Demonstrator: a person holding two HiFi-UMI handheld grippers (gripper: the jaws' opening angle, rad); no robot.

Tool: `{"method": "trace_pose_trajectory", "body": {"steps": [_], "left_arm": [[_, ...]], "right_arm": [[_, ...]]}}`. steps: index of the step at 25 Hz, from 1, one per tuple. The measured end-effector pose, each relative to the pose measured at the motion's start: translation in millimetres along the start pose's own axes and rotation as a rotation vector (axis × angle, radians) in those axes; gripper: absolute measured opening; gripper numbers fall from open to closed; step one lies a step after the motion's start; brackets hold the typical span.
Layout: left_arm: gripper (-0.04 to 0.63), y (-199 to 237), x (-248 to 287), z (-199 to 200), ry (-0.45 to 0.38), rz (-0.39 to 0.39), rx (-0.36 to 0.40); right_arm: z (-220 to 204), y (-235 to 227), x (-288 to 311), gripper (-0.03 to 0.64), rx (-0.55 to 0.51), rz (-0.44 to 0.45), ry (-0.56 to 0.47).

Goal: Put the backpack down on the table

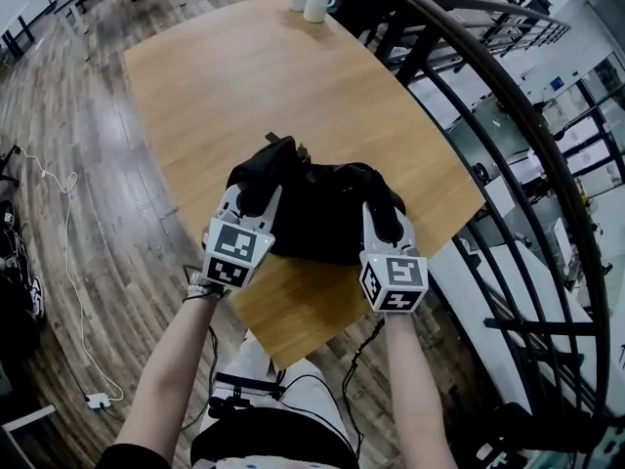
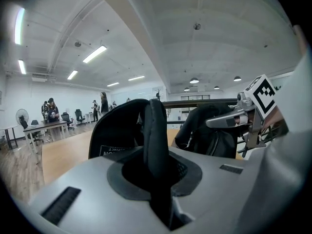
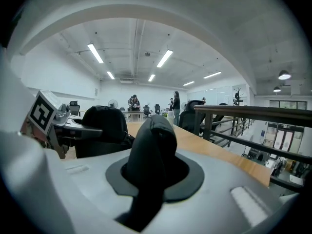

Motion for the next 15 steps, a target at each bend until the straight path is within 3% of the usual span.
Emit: {"method": "trace_pose_trajectory", "body": {"steps": [15], "left_arm": [[0.045,-5.6,20.0,-30.6,0.115,-0.056,0.019]], "right_arm": [[-54.7,2.6,12.0,0.074,-0.029,0.029,0.157]]}}
Point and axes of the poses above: the fingertips, and each gripper's own axes: x forward along the fingers, y to its left, z out of its top, the point moved 2 cm from there along -x, backward along the fingers, and after that the axes turned 7 degrees about -z, right-handed, at the moved point
